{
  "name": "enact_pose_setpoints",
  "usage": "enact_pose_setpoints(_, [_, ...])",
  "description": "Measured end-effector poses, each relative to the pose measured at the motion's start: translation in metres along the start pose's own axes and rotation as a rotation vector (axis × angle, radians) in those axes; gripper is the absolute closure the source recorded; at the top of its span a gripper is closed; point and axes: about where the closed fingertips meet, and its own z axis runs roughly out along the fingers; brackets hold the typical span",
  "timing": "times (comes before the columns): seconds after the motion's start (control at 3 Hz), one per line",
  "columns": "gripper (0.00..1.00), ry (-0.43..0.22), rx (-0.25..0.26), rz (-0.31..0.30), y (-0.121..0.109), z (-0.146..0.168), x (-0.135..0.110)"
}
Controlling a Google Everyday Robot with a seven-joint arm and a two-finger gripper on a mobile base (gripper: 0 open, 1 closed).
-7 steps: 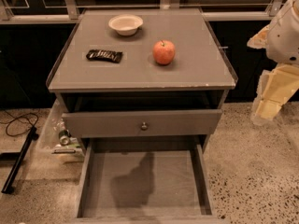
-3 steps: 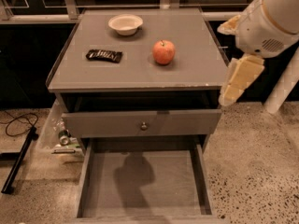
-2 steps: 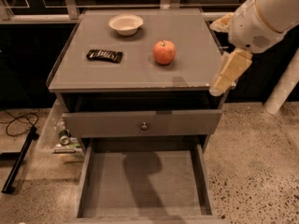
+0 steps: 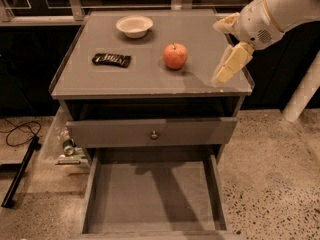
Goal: Place apple into middle drawer
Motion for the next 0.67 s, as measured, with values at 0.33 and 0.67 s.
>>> enact_pose_setpoints(0.33, [0.00, 0.000, 0.000, 0.000, 0.000, 0.000, 0.000])
enact_pose_setpoints(0.67, [0.00, -0.063, 0.005, -0.004, -0.011, 0.019, -0.006])
